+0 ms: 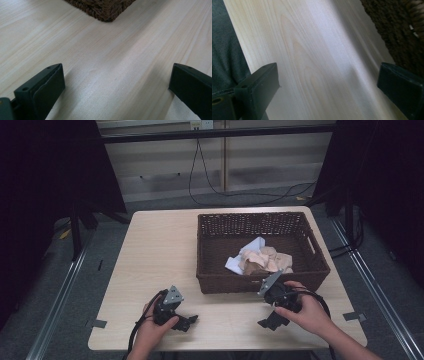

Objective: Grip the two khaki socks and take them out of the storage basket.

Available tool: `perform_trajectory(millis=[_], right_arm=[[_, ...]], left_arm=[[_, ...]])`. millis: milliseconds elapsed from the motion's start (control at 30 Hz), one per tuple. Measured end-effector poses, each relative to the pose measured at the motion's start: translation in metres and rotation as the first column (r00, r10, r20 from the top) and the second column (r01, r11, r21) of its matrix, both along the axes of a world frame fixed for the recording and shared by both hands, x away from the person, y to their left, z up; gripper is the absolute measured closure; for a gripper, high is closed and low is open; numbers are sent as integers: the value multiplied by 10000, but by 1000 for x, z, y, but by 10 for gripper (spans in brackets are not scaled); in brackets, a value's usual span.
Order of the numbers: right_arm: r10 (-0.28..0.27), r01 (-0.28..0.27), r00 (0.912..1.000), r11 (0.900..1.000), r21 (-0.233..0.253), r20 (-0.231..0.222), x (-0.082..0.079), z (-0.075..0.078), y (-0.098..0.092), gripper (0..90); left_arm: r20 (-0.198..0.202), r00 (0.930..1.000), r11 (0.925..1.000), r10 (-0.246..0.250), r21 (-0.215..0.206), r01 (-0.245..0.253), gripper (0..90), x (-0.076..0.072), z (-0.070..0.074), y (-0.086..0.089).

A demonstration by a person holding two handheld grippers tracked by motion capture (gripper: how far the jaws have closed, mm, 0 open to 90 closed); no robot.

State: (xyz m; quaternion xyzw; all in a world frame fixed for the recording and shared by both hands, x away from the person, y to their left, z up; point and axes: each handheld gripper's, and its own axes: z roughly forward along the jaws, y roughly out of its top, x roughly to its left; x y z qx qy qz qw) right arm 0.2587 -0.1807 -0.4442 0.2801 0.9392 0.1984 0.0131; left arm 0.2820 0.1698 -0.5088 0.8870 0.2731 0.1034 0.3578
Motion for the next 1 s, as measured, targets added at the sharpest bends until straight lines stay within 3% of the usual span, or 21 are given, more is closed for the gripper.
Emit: perform_trajectory(millis=[433, 1000], right_arm=[[568, -589, 9980, 9948, -832, -272, 8, 28, -2, 47], [710, -787, 9942, 9922, -965, -805, 25, 69, -7, 54]], left_arm=[[2, 10000, 10000, -11, 10, 11, 0, 0, 0, 0], [2, 10000, 10000, -16, 19, 16, 0, 0, 0, 0]])
